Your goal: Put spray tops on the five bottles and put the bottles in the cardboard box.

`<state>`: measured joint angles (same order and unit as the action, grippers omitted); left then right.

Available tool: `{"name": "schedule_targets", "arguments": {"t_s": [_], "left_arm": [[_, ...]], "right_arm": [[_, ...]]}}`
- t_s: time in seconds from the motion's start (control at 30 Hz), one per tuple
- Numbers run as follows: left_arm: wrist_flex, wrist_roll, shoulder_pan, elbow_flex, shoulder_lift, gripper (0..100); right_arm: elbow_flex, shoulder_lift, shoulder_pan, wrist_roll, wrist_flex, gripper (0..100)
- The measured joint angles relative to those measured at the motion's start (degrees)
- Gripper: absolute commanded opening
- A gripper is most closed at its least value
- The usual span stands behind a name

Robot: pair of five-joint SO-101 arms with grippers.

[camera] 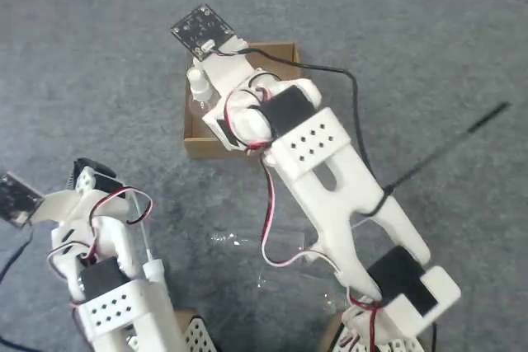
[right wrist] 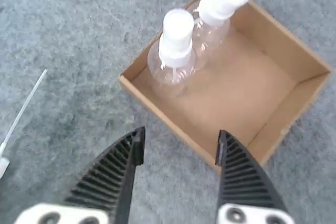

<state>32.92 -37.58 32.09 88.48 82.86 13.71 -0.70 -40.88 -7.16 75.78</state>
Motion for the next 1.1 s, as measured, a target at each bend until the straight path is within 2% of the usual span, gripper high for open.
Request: {"name": "schedule_targets", "arguments": {"t_s": [0.37,1.1], "left_arm": [[0.0,0.0,2.4,0.0,0.0,1],[0.0,0.0,2.4,0.7,0.0,1]], "right_arm": [[0.0,-7.1,0.0,-0.2,11.1,15.4],[0.0,-15.8,-0.1,-0.2,23.6,15.4]]}}
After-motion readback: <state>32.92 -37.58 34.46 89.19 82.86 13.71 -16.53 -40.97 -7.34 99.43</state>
